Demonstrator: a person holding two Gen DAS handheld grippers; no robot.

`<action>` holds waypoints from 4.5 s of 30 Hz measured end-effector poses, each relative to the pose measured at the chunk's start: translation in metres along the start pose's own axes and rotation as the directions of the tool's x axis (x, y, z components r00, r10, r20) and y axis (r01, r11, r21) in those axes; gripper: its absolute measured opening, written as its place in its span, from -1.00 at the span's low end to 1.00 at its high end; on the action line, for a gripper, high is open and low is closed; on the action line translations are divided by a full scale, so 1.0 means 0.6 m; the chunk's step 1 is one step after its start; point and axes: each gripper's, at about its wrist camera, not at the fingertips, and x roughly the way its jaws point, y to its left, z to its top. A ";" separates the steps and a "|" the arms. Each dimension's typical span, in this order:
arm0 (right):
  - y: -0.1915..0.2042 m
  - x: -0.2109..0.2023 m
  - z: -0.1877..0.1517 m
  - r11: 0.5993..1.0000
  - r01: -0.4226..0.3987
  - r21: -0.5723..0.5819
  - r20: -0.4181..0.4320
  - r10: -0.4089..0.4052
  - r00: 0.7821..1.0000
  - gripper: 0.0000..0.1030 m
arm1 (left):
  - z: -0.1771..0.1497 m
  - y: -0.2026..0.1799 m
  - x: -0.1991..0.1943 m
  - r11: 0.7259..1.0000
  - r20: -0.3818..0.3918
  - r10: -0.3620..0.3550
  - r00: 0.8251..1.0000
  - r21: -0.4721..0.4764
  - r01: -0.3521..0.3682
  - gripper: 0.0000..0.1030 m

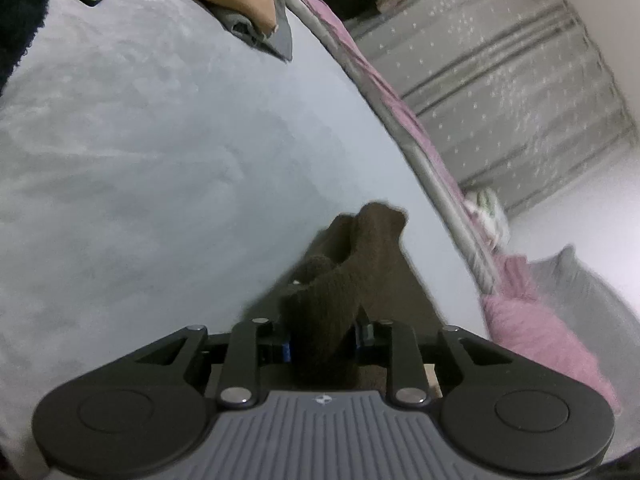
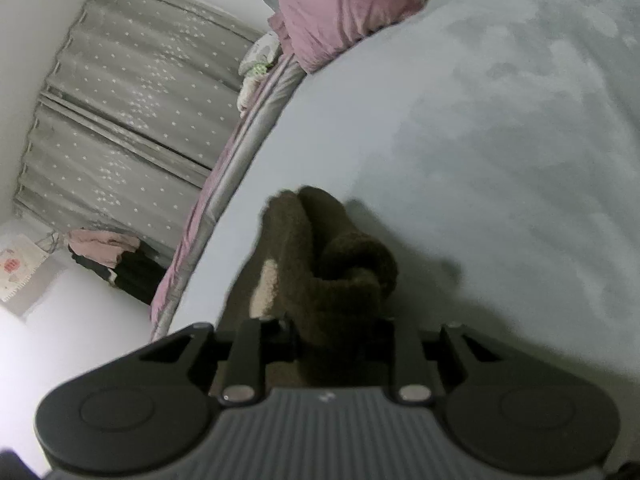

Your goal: Fold clothes

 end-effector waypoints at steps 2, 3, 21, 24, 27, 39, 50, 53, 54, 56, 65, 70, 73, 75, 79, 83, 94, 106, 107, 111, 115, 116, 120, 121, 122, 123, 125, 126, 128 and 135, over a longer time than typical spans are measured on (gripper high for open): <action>-0.011 0.002 -0.004 1.000 -0.004 0.001 -0.001 0.004 1.000 -0.39 | 0.002 0.003 -0.001 1.000 -0.010 0.001 1.000 0.016 -0.001 -0.34; -0.015 0.003 -0.005 1.000 -0.006 0.002 -0.001 0.006 1.000 -0.37 | 0.004 0.005 -0.002 1.000 -0.016 0.001 1.000 0.025 -0.001 -0.28; 0.067 -0.049 -0.004 0.929 0.186 -0.321 0.252 -0.106 0.962 0.62 | 0.013 -0.058 -0.026 0.940 0.137 0.046 0.990 0.328 -0.089 0.31; 0.109 -0.040 -0.023 0.860 0.234 -0.453 0.300 -0.100 0.949 0.62 | -0.004 -0.088 -0.007 0.901 0.135 0.030 0.990 0.425 -0.085 0.31; 0.150 -0.022 -0.055 0.780 0.250 -0.574 0.313 -0.074 0.947 0.62 | -0.023 -0.122 0.015 0.850 0.128 0.014 0.992 0.521 -0.080 0.37; 0.209 0.052 -0.160 0.541 0.280 -0.793 0.280 -0.084 0.956 0.65 | -0.085 -0.161 0.094 0.642 0.056 0.013 0.998 0.765 -0.051 0.44; 0.189 0.051 -0.137 0.611 0.282 -0.740 0.214 -0.184 0.959 0.66 | -0.089 -0.159 0.088 0.612 0.051 0.031 0.998 0.789 -0.060 0.48; 0.213 0.044 -0.116 0.614 0.251 -0.748 0.198 -0.155 0.968 0.67 | -0.079 -0.173 0.081 0.608 0.046 0.022 0.999 0.792 -0.050 0.48; 0.222 0.046 -0.110 0.609 0.243 -0.755 0.193 -0.148 0.970 0.67 | -0.073 -0.179 0.080 0.608 0.042 0.020 0.999 0.793 -0.045 0.48; 0.240 0.058 -0.095 0.604 0.229 -0.763 0.182 -0.139 0.973 0.67 | -0.062 -0.190 0.085 0.601 0.032 0.021 0.999 0.798 -0.039 0.48; 0.254 0.128 -0.020 0.610 0.177 -0.773 0.106 -0.150 0.983 0.67 | 0.001 -0.206 0.136 0.600 -0.045 0.045 0.998 0.800 0.009 0.48; 0.227 0.164 -0.011 0.634 0.158 -0.757 0.048 -0.188 0.981 0.69 | 0.010 -0.181 0.163 0.624 -0.098 0.064 0.993 0.781 0.037 0.48; 0.228 0.176 -0.020 0.602 0.150 -0.784 0.029 -0.206 0.978 0.80 | 0.005 -0.176 0.177 0.615 -0.121 0.073 0.990 0.787 0.051 0.52; 0.229 0.177 -0.027 0.586 0.159 -0.795 0.039 -0.213 0.976 0.82 | 0.002 -0.176 0.181 0.608 -0.132 0.077 0.988 0.792 0.058 0.55; 0.232 0.171 -0.033 0.585 0.166 -0.794 0.047 -0.213 0.976 0.82 | 0.011 -0.183 0.175 0.629 -0.152 0.081 0.985 0.775 0.068 0.55; 0.242 0.151 -0.025 0.622 0.143 -0.770 0.021 -0.199 0.980 0.87 | 0.043 -0.186 0.155 0.694 -0.198 0.056 0.979 0.713 0.105 0.55; 0.269 0.121 -0.009 0.727 0.081 -0.681 -0.080 -0.184 0.980 0.95 | 0.131 -0.146 0.117 0.835 -0.303 0.096 0.948 0.544 0.089 0.56; 0.305 0.118 -0.035 0.730 0.011 -0.683 -0.155 -0.160 0.975 0.98 | 0.161 -0.056 0.162 0.978 -0.533 0.102 0.840 0.207 0.013 0.50; 0.306 0.119 -0.037 0.730 0.006 -0.683 -0.162 -0.160 0.974 0.98 | 0.161 -0.053 0.165 0.983 -0.534 0.093 0.840 0.185 0.008 0.50; 0.314 0.125 -0.044 0.734 -0.021 -0.679 -0.195 -0.153 0.969 0.98 | 0.151 -0.049 0.172 0.985 -0.533 0.080 0.843 0.174 0.016 0.50; 0.323 0.129 -0.053 0.746 -0.062 -0.663 -0.238 -0.132 0.962 0.90 | 0.140 -0.055 0.170 0.977 -0.518 0.090 0.850 0.211 0.026 0.51; 0.325 0.129 -0.056 0.749 -0.072 -0.658 -0.249 -0.126 0.960 0.86 | 0.137 -0.056 0.170 0.975 -0.515 0.093 0.852 0.221 0.027 0.51; 0.334 0.136 -0.066 0.758 -0.116 -0.642 -0.299 -0.108 0.948 0.69 | 0.132 -0.063 0.169 0.968 -0.507 0.101 0.856 0.248 0.033 0.50; 0.336 0.138 -0.069 0.758 -0.124 -0.641 -0.309 -0.107 0.945 0.64 | 0.131 -0.064 0.169 0.968 -0.505 0.101 0.857 0.248 0.033 0.49; 0.339 0.139 -0.072 0.756 -0.131 -0.641 -0.318 -0.107 0.942 0.59 | 0.131 -0.065 0.168 0.969 -0.499 0.104 0.860 0.244 0.024 0.47; 0.341 0.141 -0.076 0.754 -0.138 -0.642 -0.327 -0.107 0.939 0.55 | 0.130 -0.065 0.166 0.971 -0.491 0.110 0.864 0.240 0.013 0.33; 0.345 0.146 -0.083 0.752 -0.153 -0.641 -0.348 -0.107 0.931 0.27 | 0.124 -0.066 0.166 0.973 -0.481 0.116 0.869 0.232 -0.001 0.08; 0.346 0.149 -0.087 0.753 -0.163 -0.638 -0.362 -0.106 0.926 0.19 | 0.120 -0.067 0.166 0.972 -0.476 0.119 0.871 0.234 -0.005 0.06; 0.348 0.153 -0.093 0.754 -0.180 -0.632 -0.388 -0.106 0.916 -0.07 | 0.117 -0.068 0.164 0.969 -0.461 0.129 0.878 0.245 -0.014 -0.01; 0.351 0.148 -0.097 0.732 -0.179 -0.657 -0.412 -0.150 0.899 -0.42 | 0.123 -0.054 0.164 0.987 -0.453 0.096 0.886 0.161 -0.024 -0.41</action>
